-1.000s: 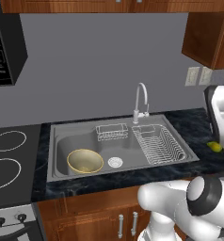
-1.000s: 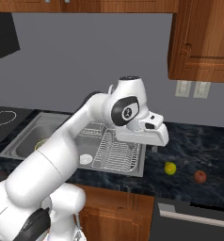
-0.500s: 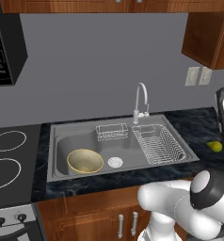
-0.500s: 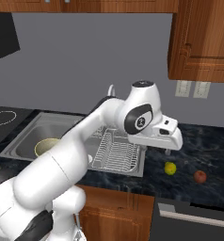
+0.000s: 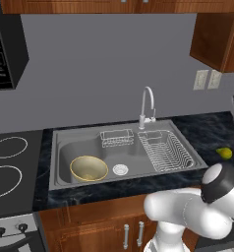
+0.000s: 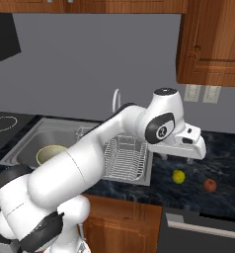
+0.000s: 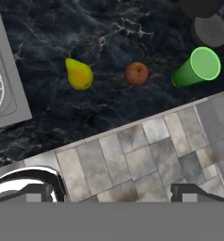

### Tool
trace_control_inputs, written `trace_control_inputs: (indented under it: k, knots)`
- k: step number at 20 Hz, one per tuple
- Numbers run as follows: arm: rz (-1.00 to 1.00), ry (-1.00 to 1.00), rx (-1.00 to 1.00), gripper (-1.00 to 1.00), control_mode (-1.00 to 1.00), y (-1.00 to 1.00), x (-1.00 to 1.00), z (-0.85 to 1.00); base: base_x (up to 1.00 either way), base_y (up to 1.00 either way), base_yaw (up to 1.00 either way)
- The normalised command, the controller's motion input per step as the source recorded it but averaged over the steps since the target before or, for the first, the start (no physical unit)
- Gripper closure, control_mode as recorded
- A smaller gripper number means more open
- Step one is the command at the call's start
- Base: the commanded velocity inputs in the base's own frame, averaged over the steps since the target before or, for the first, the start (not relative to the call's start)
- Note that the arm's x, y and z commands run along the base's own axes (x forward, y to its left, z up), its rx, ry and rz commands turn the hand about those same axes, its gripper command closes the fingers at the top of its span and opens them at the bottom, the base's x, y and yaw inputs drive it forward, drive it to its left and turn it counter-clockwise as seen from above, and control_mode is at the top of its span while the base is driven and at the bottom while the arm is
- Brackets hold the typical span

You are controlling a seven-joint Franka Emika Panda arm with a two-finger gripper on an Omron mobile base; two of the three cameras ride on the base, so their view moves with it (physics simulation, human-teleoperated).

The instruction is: Remove the apple and pear from the sink. Then move the bowl and cup from the counter to the sink for washing.

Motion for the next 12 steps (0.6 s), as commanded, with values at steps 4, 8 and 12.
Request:
trace_control_inputs:
  k: [4, 8, 12]
  knots:
    - [0.0, 0.0, 0.0, -1.0, -1.0, -0.38, 0.04, -0.17, 0.0, 0.0, 0.0]
    - [0.0, -0.03, 0.0, -1.0, -1.0, -0.34, 0.06, -0.15, 0.0, 0.0, 0.0]
    - [0.0, -0.05, 0.0, -1.0, -1.0, -0.26, 0.1, -0.15, 0.0, 0.0, 0.0]
